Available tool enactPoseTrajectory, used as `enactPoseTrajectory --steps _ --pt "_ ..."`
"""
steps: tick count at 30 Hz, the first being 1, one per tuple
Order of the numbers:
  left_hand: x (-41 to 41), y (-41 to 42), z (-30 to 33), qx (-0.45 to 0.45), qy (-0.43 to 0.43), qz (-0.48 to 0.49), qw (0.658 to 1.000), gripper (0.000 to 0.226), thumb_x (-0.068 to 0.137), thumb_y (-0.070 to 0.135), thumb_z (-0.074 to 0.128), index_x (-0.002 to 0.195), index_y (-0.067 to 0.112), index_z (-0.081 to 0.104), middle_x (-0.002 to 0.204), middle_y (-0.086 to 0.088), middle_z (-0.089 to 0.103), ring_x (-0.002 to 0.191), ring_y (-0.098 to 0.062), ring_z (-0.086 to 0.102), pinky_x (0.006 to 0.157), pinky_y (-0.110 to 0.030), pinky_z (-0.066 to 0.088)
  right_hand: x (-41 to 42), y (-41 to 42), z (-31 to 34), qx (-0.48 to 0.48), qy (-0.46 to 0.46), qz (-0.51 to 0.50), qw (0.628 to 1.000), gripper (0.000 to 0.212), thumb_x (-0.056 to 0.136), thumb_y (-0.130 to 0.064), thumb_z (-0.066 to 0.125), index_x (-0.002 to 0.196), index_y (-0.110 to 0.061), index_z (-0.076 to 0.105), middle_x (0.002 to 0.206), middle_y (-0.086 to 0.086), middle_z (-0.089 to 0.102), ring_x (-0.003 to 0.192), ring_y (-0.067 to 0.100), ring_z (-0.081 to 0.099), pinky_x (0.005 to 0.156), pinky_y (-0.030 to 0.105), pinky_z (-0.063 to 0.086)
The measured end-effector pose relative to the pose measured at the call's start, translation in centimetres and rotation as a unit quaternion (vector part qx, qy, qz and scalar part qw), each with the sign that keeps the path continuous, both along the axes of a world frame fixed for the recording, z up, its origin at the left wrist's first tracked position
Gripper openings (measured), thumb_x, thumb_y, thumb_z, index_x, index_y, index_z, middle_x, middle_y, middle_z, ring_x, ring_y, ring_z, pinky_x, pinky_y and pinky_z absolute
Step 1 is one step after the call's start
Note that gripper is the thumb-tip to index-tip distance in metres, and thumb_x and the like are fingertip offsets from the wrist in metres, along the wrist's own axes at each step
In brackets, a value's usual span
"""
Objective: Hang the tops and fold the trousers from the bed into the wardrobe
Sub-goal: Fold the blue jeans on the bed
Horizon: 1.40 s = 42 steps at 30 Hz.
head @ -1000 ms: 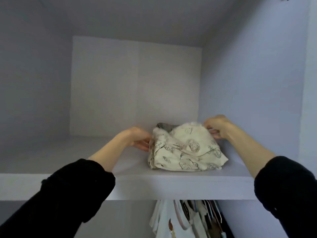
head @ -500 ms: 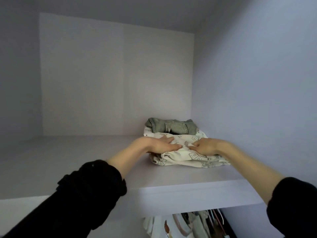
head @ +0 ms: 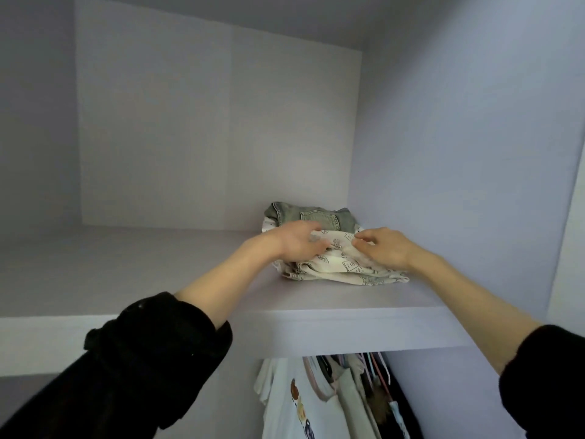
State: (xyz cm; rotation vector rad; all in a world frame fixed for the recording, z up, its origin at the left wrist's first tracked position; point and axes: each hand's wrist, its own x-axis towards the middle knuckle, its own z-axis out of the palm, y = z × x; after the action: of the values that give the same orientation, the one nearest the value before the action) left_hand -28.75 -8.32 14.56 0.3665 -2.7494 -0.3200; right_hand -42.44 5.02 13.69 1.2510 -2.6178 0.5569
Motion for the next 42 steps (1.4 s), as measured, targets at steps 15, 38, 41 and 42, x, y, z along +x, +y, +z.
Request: enactPoseTrajectory --steps 15,38,41,42 --pt "11.8 15.0 -8.6 0.170 0.205 -0.270 0.925 0.026 0.096 0.017 0.046 0.119 0.016 0.057 0.119 0.001 0.057 0.100 -0.007 0.052 0.079 -0.011 0.036 20.6 18.9 -9.6 -0.272 -0.103 -0.191 0.938 0.026 0.096 -0.022 0.050 0.117 -0.012 0.062 0.109 0.005 0.064 0.095 0.013 0.055 0.088 0.022 0.040" --pt "32.8 69.0 -26.3 0.306 -0.178 -0.663 0.660 0.021 0.095 0.010 0.049 0.097 0.028 0.058 0.097 0.010 0.062 0.086 0.000 0.058 0.085 -0.024 0.045 61.4 69.7 -25.8 -0.406 -0.190 -0.572 0.687 0.015 0.097 -0.012 0.047 0.107 -0.013 0.058 0.089 0.004 0.063 0.066 0.005 0.059 0.060 0.017 0.043" --pt "35.9 75.9 -28.1 0.280 -0.232 -0.694 0.621 0.024 0.095 0.018 0.050 0.095 0.041 0.056 0.102 0.015 0.061 0.098 -0.008 0.058 0.087 -0.029 0.047 66.6 75.2 -27.2 -0.412 -0.190 -0.615 0.646 0.018 0.098 -0.011 0.046 0.110 -0.007 0.058 0.094 0.007 0.063 0.065 0.004 0.059 0.059 0.017 0.043" --pt "36.3 76.9 -28.5 0.276 -0.238 -0.698 0.617 0.022 0.095 0.020 0.050 0.097 0.040 0.057 0.103 0.015 0.062 0.098 -0.008 0.058 0.086 -0.027 0.048 67.3 76.1 -27.6 -0.415 -0.192 -0.623 0.635 0.020 0.098 -0.010 0.046 0.113 -0.003 0.058 0.095 0.009 0.063 0.060 -0.001 0.059 0.056 0.014 0.043"
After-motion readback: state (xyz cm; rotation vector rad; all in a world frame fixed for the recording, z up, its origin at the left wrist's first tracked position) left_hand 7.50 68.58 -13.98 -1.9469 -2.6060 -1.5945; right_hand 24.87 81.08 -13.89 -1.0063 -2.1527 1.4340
